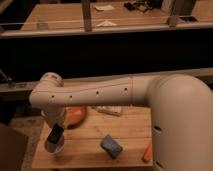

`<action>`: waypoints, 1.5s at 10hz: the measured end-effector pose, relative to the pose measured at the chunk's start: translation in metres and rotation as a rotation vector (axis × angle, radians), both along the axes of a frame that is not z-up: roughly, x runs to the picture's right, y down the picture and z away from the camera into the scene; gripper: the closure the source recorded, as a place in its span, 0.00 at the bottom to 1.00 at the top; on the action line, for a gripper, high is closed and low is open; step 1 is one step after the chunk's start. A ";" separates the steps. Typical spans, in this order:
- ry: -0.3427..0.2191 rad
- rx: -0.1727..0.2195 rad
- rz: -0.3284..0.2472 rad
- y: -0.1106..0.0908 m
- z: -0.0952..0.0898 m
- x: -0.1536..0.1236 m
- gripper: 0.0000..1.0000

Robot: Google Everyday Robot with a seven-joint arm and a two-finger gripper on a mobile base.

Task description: Place the eraser in the ceramic cup

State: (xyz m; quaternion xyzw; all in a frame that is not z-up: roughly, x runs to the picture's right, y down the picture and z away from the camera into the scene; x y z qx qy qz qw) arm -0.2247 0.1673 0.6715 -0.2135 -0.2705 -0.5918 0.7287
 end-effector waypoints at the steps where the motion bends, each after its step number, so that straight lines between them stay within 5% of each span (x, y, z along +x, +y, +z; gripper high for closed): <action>1: 0.001 -0.001 -0.003 0.001 0.000 0.001 0.99; 9: 0.006 -0.005 -0.022 0.007 -0.002 0.000 0.99; 13: 0.010 -0.005 -0.038 0.009 -0.003 -0.001 0.92; 15: 0.011 -0.005 -0.039 0.009 -0.003 0.000 0.80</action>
